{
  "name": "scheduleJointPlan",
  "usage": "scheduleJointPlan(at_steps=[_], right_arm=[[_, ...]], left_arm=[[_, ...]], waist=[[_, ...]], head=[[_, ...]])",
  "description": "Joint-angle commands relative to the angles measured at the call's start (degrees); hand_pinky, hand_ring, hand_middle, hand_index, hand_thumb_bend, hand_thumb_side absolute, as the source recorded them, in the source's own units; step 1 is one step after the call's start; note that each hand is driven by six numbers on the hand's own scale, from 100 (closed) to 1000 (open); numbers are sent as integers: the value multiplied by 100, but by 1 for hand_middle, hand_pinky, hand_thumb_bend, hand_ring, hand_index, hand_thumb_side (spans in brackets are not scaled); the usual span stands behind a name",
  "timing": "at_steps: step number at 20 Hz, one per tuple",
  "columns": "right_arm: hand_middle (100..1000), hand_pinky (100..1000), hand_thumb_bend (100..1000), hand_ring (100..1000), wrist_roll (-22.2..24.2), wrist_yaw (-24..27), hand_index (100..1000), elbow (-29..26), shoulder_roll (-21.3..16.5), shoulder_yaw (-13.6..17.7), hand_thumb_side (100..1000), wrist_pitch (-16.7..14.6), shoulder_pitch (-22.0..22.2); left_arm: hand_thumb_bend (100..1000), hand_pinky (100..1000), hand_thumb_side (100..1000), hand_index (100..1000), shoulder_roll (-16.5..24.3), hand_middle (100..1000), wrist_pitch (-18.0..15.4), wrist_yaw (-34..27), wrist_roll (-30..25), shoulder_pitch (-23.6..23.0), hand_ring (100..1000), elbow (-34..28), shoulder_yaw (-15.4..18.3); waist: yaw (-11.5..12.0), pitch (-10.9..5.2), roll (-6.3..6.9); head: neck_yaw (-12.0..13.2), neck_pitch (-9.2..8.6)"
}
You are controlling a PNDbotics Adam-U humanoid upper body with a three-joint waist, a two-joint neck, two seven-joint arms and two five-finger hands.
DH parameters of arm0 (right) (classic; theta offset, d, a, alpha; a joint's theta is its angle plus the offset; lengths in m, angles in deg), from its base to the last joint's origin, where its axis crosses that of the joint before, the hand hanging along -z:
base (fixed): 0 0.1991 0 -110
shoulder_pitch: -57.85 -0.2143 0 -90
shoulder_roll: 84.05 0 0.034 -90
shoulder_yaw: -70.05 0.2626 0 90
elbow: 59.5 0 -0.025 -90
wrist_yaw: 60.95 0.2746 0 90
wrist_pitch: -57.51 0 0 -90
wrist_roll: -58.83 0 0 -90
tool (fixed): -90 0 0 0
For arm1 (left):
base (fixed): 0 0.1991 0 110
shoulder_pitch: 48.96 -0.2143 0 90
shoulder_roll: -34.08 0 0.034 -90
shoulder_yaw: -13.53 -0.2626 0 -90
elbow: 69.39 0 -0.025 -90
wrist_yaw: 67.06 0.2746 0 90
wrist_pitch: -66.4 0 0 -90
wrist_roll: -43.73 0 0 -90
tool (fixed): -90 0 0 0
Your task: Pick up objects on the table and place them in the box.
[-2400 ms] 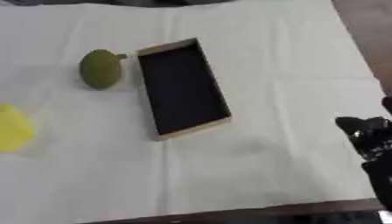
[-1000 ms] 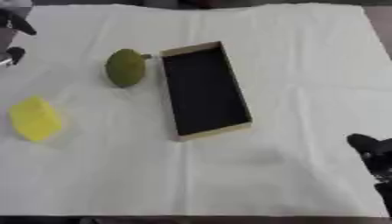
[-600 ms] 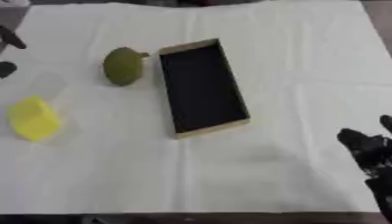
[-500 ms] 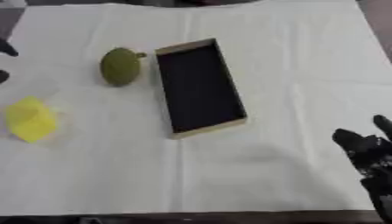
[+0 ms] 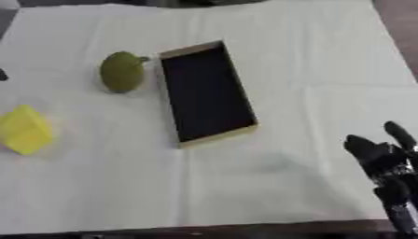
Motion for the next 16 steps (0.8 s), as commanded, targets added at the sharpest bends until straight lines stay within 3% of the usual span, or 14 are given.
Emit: scheduleJointPlan(at_steps=[1, 3, 7, 12, 15, 16], right_arm=[[654, 1000, 100, 939, 1872, -44, 996, -84, -42, 14, 100, -1873, 36], [653, 1000, 100, 953, 1872, -68, 997, -84, -27, 10, 100, -1873, 43], [652, 1000, 100, 954, 1872, -89, 996, -84, -3, 25, 100, -1873, 58], [649, 1000, 100, 989, 1872, -182, 998, -84, 23, -15, 100, -1873, 56], [648, 1000, 100, 1000, 1872, -248, 1000, -84, 45, -46, 100, -1873, 51], [647, 1000, 100, 1000, 1872, -263, 1000, -84, 49, -51, 100, -1873, 50]], left_arm=[[121, 1000, 588, 980, 294, 894, 49, -218, -57, -40, 978, -193, 130], [100, 1000, 555, 987, 317, 887, 179, -369, -20, -127, 974, -251, 151], [100, 1000, 662, 1000, 392, 893, 482, -620, 74, -344, 978, -416, 159], [113, 994, 684, 990, 429, 868, 903, -468, 287, -517, 960, -601, 237], [121, 981, 909, 985, 379, 848, 1248, -369, 603, -592, 951, -598, 217], [136, 976, 942, 984, 371, 837, 1321, -349, 668, -609, 946, -605, 193]], waist=[[15, -101, -6], [27, -102, -3], [31, -97, 5], [52, -85, 28], [46, -76, 36], [41, -74, 36]], head=[[0, 4], [-6, 3], [-21, 15], [-17, 13], [-1, -11], [4, -16]])
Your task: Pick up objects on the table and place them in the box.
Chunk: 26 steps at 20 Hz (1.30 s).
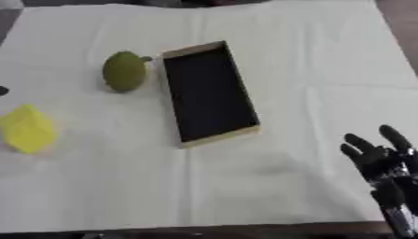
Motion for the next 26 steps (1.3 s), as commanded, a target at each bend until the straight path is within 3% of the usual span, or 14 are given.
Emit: scheduleJointPlan(at_steps=[1, 5, 15, 21, 26], right_arm=[[647, 1000, 100, 1000, 1872, -82, 1000, -84, -48, 0, 100, -1873, 17], [646, 1000, 100, 1000, 1872, -115, 1000, -84, -49, -29, 100, -1873, 1], [639, 1000, 100, 1000, 1872, -271, 1000, -84, -11, -85, 160, -1873, 8], [635, 1000, 100, 1000, 1872, -360, 1000, -84, 10, -126, 215, -1873, 4], [634, 1000, 100, 1000, 1872, -431, 1000, -84, 33, -158, 234, -1873, 6]], left_arm=[[157, 975, 996, 979, 178, 831, 267, 100, 222, 7, 944, -101, 44], [236, 979, 1000, 957, 186, 829, 353, 369, 250, 12, 941, -146, -65], [212, 986, 1000, 995, 113, 858, 340, 642, 197, 82, 951, -78, -177], [268, 988, 1000, 995, 104, 869, 359, 824, 116, 107, 954, -4, -261], [254, 980, 1000, 1000, 63, 862, 366, 867, 72, 118, 949, 72, -340]], waist=[[-8, -71, -5], [-33, -61, -16], [-62, -43, -24], [-83, -26, -22], [-103, -19, -23]], head=[[22, -17], [43, -27], [87, -59], [99, -71], [114, -80]])
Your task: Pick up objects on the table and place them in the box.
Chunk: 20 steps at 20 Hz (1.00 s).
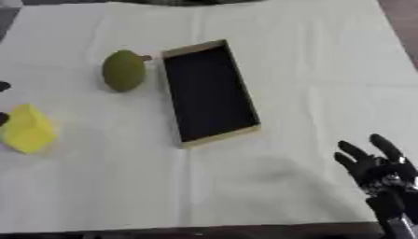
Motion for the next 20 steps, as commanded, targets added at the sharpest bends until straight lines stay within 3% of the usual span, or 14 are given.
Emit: scheduleJointPlan(at_steps=[1, 7, 20], right_arm=[[634, 1000, 100, 1000, 1872, -75, 1000, -84, -35, -3, 239, -1873, 11], [631, 1000, 100, 1000, 1872, -163, 1000, -84, -11, -38, 286, -1873, 18], [627, 1000, 100, 1000, 1872, -316, 1000, -84, 41, -103, 322, -1873, 22]], left_arm=[[252, 979, 1000, 1000, 114, 862, 4, 41, -50, 77, 949, 18, 3], [245, 984, 1000, 1000, 89, 867, 24, 56, -100, 69, 954, 38, -25], [324, 984, 1000, 1000, -34, 884, 141, 430, -3, 24, 963, 182, -112]], waist=[[-10, -71, -2], [-11, -64, 1], [-62, -49, -5]], head=[[15, -68], [31, -69], [82, -89]])
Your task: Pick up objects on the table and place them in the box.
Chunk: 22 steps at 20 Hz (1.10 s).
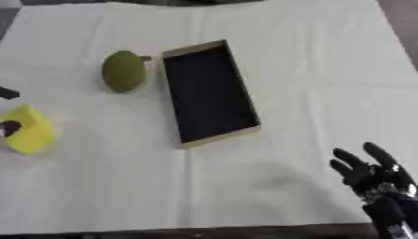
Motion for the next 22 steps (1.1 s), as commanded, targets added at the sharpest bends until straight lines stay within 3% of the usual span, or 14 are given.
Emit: scheduleJointPlan(at_steps=[1, 19, 22], right_arm=[[627, 1000, 100, 1000, 1872, -60, 1000, -84, -36, -6, 326, -1873, 19], [620, 1000, 100, 1000, 1872, -382, 1000, -84, 72, -119, 386, -1873, 61], [619, 1000, 100, 1000, 1872, -422, 1000, -84, 87, -135, 391, -1873, 62]], left_arm=[[317, 983, 1000, 1000, 110, 884, 3, 105, 10, 28, 963, 41, -7], [356, 960, 1000, 1000, -19, 869, -25, 345, -31, 81, 944, 374, -83], [340, 926, 1000, 1000, -49, 832, 16, 366, 23, 88, 909, 423, -81]], waist=[[-6, -69, 3], [-28, -56, -11], [-27, -52, -15]], head=[[27, -72], [82, -102], [88, -112]])
